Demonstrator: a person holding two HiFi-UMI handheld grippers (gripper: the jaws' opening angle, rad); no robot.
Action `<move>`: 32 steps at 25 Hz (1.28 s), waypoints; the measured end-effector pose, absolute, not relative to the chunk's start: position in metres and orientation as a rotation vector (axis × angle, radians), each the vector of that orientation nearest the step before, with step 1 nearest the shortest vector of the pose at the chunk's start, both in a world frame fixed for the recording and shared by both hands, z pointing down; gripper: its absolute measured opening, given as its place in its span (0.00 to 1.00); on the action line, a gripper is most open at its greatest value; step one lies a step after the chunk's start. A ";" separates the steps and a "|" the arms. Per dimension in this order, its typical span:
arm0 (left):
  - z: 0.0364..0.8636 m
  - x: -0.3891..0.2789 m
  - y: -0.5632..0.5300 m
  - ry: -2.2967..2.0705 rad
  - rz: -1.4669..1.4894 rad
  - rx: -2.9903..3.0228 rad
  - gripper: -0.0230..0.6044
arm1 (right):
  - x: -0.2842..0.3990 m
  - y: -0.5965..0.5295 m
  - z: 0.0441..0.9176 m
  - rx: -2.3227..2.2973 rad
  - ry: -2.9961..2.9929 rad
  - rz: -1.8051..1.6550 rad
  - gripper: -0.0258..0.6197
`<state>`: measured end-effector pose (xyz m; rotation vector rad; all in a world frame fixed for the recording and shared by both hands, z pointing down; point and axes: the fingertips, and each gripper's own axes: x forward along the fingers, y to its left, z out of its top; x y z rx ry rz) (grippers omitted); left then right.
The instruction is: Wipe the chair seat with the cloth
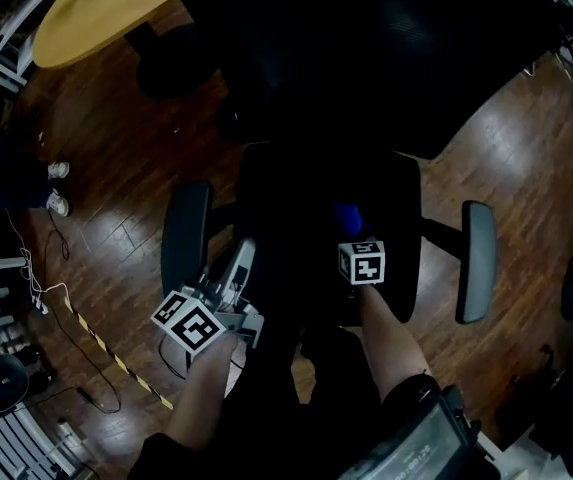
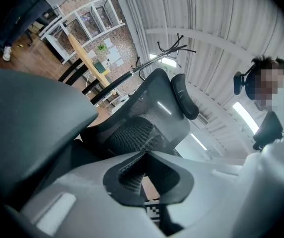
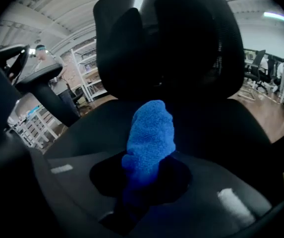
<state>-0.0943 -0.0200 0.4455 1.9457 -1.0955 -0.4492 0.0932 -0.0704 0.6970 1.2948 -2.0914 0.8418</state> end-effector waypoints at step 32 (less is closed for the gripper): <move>0.425 -0.100 -0.004 -1.101 -0.490 1.988 0.03 | -0.139 0.020 0.668 0.836 -2.380 0.921 0.16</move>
